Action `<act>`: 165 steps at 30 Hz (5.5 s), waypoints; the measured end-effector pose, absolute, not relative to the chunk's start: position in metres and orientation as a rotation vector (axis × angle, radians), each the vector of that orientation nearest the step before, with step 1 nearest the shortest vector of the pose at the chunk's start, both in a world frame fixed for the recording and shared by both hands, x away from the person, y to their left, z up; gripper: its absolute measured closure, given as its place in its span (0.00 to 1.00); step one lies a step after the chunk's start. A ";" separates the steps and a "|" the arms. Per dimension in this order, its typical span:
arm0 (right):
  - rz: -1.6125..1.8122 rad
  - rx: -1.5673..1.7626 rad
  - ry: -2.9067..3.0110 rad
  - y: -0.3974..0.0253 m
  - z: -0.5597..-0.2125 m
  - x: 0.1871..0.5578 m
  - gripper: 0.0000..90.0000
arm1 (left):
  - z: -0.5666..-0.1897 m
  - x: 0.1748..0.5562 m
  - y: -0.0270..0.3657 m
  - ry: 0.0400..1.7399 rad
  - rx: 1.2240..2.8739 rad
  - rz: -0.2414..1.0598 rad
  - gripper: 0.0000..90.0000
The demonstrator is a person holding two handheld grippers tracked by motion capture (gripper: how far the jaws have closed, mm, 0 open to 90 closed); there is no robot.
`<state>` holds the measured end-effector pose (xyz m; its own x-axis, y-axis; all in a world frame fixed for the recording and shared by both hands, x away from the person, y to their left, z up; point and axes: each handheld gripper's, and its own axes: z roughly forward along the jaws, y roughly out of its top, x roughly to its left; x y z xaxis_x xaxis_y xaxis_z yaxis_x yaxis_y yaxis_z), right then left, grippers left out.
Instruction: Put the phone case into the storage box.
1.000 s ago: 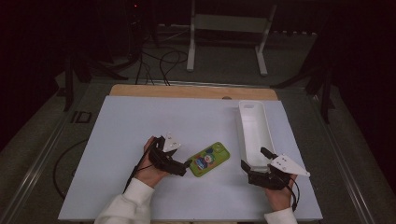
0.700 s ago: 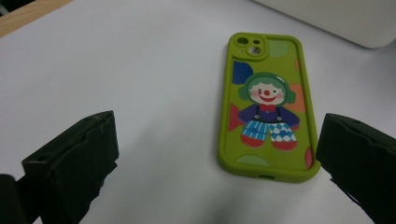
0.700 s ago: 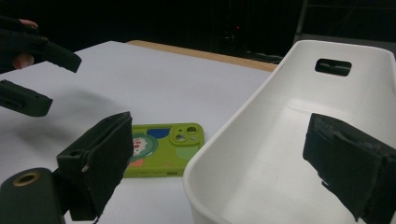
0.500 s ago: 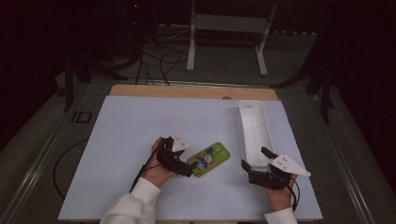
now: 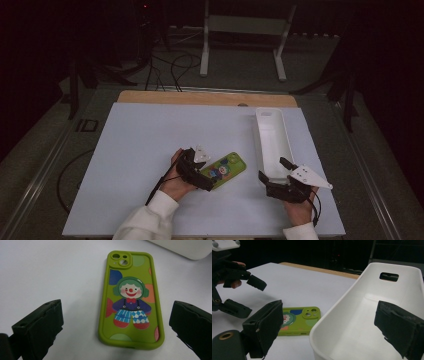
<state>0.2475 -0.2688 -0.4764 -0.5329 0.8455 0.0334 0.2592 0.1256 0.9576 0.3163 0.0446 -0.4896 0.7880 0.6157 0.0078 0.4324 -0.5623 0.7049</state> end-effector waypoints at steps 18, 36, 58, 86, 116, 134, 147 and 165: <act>1.424 1.065 1.871 -0.269 -0.476 0.248 0.10 | -0.501 0.322 0.029 0.776 2.283 0.294 0.00; 1.426 1.068 1.869 -0.269 -0.477 0.248 0.10 | -0.509 0.326 0.017 0.774 2.318 0.270 0.00; 1.428 1.068 1.863 -0.269 -0.476 0.248 0.10 | -0.518 0.329 0.009 0.792 2.346 0.247 0.02; 1.425 1.068 1.860 -0.270 -0.476 0.248 0.10 | -0.519 0.328 0.004 0.780 2.384 0.245 0.16; 1.421 1.068 1.862 -0.269 -0.476 0.247 0.10 | -0.514 0.320 0.011 0.785 2.451 0.235 0.17; 1.423 1.066 1.862 -0.269 -0.475 0.248 0.10 | -0.504 0.320 0.019 0.785 2.378 0.306 0.18; 1.422 1.074 1.865 -0.269 -0.475 0.248 0.10 | -0.491 0.322 0.031 0.810 2.317 0.349 0.18; 1.429 1.070 1.869 -0.268 -0.474 0.248 0.10 | -0.462 0.314 0.055 0.806 2.197 0.456 0.18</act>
